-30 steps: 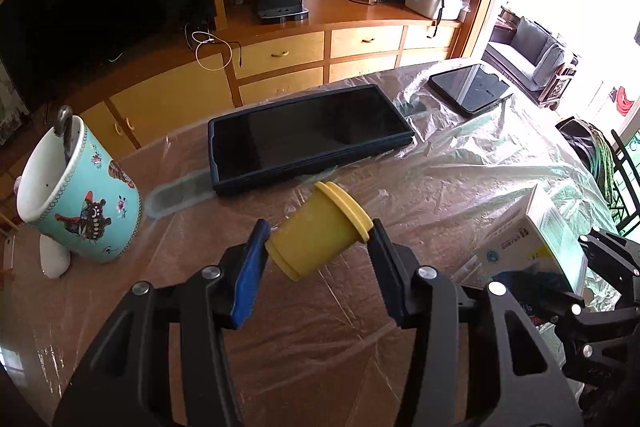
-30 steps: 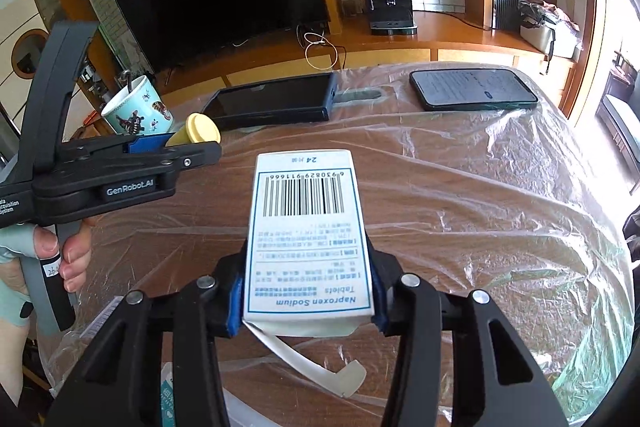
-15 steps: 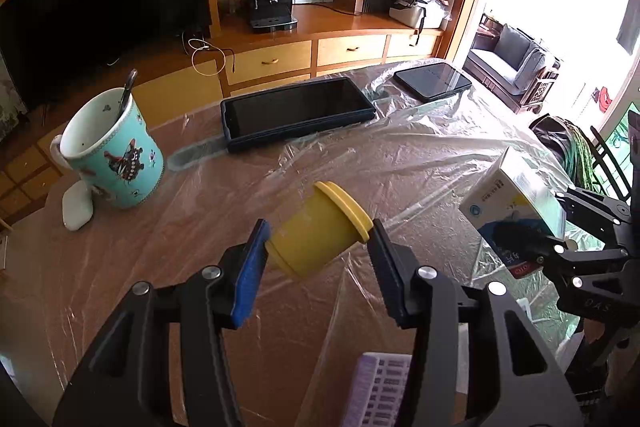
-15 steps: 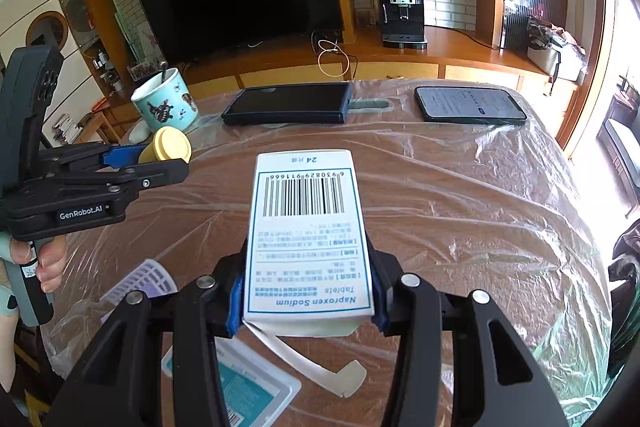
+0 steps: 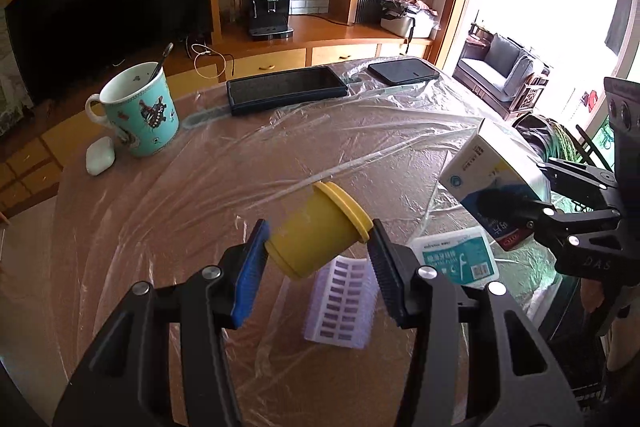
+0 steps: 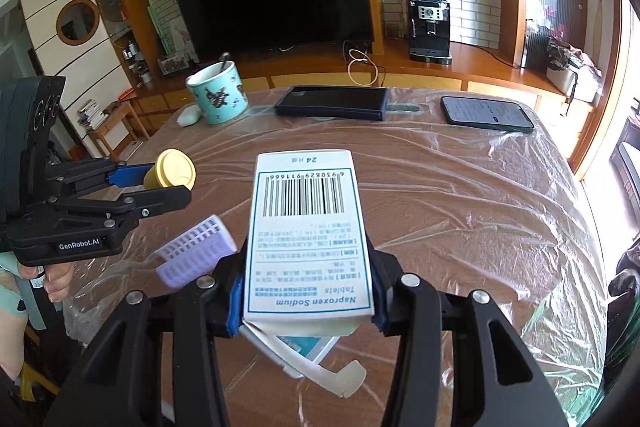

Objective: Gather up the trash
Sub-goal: 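Carry the yellow cup with the left gripper while the right carries the barcode box over the bin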

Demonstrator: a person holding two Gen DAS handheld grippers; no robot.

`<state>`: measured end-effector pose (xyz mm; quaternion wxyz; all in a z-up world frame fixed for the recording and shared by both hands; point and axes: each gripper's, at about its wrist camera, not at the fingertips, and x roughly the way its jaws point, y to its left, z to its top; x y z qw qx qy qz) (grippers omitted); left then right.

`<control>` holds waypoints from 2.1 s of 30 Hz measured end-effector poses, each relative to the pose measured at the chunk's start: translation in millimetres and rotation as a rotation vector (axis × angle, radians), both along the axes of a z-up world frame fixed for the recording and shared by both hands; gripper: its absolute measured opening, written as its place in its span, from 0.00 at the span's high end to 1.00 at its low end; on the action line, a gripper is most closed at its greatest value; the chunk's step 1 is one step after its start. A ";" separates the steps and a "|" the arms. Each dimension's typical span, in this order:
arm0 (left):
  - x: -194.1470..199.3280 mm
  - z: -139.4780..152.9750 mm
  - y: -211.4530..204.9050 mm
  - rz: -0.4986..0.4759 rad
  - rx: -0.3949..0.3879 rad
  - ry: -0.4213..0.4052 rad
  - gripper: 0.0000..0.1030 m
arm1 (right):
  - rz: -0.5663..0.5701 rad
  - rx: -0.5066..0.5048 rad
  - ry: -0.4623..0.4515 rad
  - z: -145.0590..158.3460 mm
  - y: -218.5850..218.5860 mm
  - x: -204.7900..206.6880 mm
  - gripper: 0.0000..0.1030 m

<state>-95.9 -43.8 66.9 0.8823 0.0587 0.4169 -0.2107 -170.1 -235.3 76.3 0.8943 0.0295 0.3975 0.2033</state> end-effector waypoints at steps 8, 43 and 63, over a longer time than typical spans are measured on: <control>-39.5 9.1 8.8 -0.002 -0.002 -0.037 0.50 | 0.052 0.022 -0.013 6.9 6.9 -29.8 0.56; -182.2 -22.5 12.9 -0.032 -0.008 0.046 0.50 | 0.226 -0.014 0.075 -24.2 15.8 -168.1 0.56; -211.2 -65.6 -4.9 -0.080 0.041 0.132 0.50 | 0.257 -0.053 0.184 -62.9 21.8 -196.9 0.55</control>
